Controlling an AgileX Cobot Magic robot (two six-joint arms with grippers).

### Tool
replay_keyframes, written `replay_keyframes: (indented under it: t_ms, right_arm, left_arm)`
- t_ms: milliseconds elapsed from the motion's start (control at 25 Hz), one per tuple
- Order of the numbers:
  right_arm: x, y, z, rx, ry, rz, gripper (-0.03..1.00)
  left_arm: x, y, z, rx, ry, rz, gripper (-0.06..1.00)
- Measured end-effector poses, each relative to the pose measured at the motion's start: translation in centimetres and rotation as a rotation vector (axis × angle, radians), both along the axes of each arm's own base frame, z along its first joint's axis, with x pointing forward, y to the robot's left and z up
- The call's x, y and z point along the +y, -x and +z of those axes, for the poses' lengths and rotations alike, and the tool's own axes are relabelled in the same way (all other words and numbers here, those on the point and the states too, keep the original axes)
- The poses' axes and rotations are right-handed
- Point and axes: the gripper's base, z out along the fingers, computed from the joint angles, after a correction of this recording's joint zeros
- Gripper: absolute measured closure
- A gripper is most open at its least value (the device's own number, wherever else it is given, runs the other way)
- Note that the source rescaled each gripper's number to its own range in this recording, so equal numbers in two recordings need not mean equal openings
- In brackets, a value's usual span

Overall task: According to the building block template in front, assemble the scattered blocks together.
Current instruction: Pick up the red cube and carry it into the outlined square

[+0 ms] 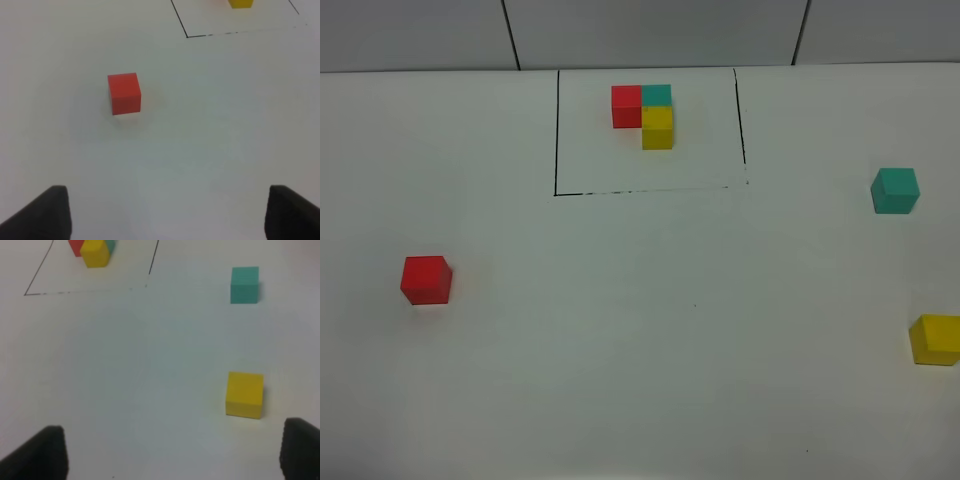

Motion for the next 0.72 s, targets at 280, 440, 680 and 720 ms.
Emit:
replay_keyframes:
  t_ms: [280, 440, 680, 720]
  right_arm:
    - [0.0, 0.0, 0.0, 0.0, 0.0, 0.0, 0.21]
    - [0.0, 0.0, 0.0, 0.0, -0.001, 0.0, 0.21]
    - [0.0, 0.0, 0.0, 0.0, -0.001, 0.0, 0.21]
    - [0.0, 0.0, 0.0, 0.0, -0.001, 0.0, 0.21]
  left_arm:
    - [0.0, 0.0, 0.0, 0.0, 0.0, 0.0, 0.26]
    - [0.0, 0.0, 0.0, 0.0, 0.0, 0.0, 0.26]
    - [0.0, 0.0, 0.0, 0.0, 0.0, 0.0, 0.26]
    - [0.0, 0.0, 0.0, 0.0, 0.0, 0.0, 0.26]
